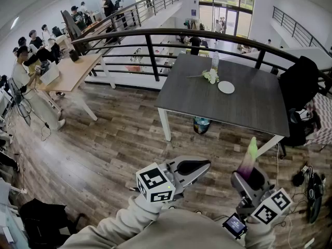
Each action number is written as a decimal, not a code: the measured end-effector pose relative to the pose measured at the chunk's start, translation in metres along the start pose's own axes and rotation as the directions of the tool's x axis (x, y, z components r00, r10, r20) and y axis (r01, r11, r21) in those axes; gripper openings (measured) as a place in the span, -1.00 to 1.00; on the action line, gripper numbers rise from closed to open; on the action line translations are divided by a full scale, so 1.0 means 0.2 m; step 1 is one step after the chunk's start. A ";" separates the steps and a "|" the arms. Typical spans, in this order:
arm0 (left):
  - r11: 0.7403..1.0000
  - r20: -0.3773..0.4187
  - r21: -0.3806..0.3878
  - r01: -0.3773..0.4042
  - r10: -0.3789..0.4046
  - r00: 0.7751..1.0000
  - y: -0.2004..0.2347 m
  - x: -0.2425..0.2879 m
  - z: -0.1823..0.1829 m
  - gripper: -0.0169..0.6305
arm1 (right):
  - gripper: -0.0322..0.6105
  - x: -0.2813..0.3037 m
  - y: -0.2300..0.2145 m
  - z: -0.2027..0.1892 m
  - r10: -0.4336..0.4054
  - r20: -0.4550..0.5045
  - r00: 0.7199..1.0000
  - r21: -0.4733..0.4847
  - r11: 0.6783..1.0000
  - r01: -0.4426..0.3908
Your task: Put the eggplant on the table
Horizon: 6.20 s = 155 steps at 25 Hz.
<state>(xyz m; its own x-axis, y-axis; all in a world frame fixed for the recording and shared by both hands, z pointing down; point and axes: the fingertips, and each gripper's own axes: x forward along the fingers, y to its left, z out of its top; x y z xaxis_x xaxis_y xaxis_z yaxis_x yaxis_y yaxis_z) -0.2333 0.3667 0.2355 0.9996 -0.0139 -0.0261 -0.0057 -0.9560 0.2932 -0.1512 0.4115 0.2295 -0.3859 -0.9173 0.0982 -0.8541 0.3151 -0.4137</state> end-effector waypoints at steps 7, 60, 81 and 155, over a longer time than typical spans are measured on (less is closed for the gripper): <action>1.000 -0.002 0.015 0.016 -0.016 1.000 -0.02 0.01 0.05 -0.93 | -0.16 0.00 0.01 0.07 -0.003 0.000 1.000 -0.022 1.000 0.003; 0.982 -0.151 -0.029 0.185 -0.187 0.971 0.57 0.92 0.00 -0.92 | -0.17 -0.03 -0.99 0.43 -0.199 0.029 0.980 0.092 0.976 0.196; 0.992 -0.121 -0.127 -0.013 -0.002 0.993 1.41 0.70 0.08 -0.93 | -0.17 0.85 -1.26 0.55 -0.070 -0.075 0.995 0.099 0.992 0.077; 0.946 -0.199 -0.124 0.301 -0.321 0.926 2.49 1.94 0.43 -0.93 | -0.17 1.58 -2.50 1.11 -0.197 -0.070 0.978 0.160 0.965 0.206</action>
<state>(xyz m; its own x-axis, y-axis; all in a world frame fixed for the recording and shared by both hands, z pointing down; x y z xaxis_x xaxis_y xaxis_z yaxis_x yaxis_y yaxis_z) 0.1497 -0.1395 0.2888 0.9333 0.3518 0.0716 0.2988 -0.8717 0.3883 0.2312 -0.0907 0.2662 -0.2341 -0.9418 0.2411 -0.8482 0.0766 -0.5241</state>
